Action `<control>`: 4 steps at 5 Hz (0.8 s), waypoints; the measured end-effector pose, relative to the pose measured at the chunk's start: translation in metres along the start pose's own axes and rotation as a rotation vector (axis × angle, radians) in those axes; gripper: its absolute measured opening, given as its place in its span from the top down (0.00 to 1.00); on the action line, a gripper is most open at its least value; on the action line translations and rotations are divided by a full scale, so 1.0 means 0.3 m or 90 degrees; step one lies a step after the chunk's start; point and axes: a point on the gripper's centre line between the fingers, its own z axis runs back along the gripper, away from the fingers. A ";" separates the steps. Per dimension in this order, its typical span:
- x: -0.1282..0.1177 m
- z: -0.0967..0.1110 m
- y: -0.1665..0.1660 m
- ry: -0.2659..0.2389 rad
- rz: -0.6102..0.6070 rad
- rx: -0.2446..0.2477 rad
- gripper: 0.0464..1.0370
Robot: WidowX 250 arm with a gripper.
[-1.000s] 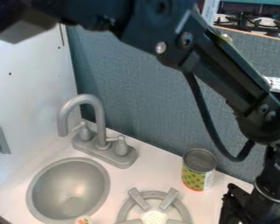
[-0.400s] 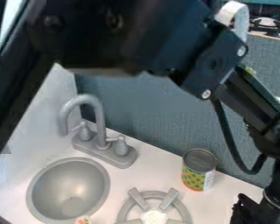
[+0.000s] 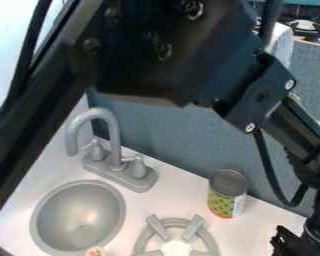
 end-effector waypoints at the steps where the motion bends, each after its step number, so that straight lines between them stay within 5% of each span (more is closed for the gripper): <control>1: 0.009 -0.002 -0.003 -0.011 0.004 -0.003 0.42; 2: -0.026 0.000 -0.022 -0.011 -0.002 -0.030 0.42; 3: -0.103 0.093 -0.016 -0.031 0.000 -0.070 0.42; 4: -0.205 0.129 -0.014 -0.011 0.036 -0.076 0.42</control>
